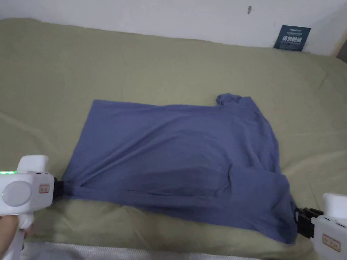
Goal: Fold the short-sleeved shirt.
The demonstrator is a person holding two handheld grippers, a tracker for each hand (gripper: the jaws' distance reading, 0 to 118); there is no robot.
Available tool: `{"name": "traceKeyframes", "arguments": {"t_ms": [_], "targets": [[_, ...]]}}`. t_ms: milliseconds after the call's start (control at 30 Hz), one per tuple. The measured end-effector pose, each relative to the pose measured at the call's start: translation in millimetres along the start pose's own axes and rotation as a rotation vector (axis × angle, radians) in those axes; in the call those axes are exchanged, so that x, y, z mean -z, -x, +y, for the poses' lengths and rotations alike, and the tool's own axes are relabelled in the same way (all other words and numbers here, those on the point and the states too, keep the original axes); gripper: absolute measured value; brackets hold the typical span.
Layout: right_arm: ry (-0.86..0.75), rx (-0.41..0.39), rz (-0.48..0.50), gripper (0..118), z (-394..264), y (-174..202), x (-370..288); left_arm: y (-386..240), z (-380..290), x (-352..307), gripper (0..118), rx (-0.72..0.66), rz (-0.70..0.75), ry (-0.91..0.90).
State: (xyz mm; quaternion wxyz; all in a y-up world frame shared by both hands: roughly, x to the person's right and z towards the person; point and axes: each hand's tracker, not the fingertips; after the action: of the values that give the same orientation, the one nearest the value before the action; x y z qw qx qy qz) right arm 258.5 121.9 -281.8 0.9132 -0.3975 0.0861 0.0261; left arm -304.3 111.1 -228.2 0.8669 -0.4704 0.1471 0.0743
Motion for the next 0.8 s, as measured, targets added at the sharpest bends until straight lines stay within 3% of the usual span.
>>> {"name": "traceKeyframes", "arguments": {"t_ms": [33, 67, 100, 133, 167, 267, 300, 333, 367, 600, 800], "targets": [[0.009, 0.004, 0.009, 12, 1, -1, 2, 5, 1, 9, 13, -0.008, -0.006, 0.016], [0.029, 0.006, 0.018, 44, 1, 0, 5, 7, 0, 9, 13, -0.015, -0.008, 0.015], [0.083, 0.010, 0.039, 89, 0, -1, 11, 9, -1, 9, 13, -0.029, -0.013, 0.017], [0.082, 0.012, 0.037, 118, -2, -2, 16, 11, -1, 9, 13, -0.044, -0.020, 0.016], [0.042, 0.019, 0.029, 111, -5, -1, 17, 13, -1, 6, 13, -0.061, -0.027, 0.011], [0.155, 0.006, 0.035, 84, -10, 3, 28, 17, -2, 5, 13, -0.093, -0.045, 0.012], [0.142, 0.005, 0.031, 62, -12, 2, 29, 13, -2, 0, 13, -0.088, -0.040, 0.009], [0.135, 0.000, 0.032, 16, -15, 0, 28, 11, -3, -1, 13, -0.084, -0.041, 0.006], [0.132, -0.007, 0.027, 4, -14, 0, 28, 10, -3, -3, 13, -0.079, -0.043, 0.005], [-0.039, 0.010, 0.030, 4, 26, -2, -6, 27, 18, -34, 13, -0.062, -0.128, -0.090], [-0.124, -0.046, 0.014, 4, 92, 0, -4, 22, 61, -40, 13, -0.024, -0.125, -0.139]]}}
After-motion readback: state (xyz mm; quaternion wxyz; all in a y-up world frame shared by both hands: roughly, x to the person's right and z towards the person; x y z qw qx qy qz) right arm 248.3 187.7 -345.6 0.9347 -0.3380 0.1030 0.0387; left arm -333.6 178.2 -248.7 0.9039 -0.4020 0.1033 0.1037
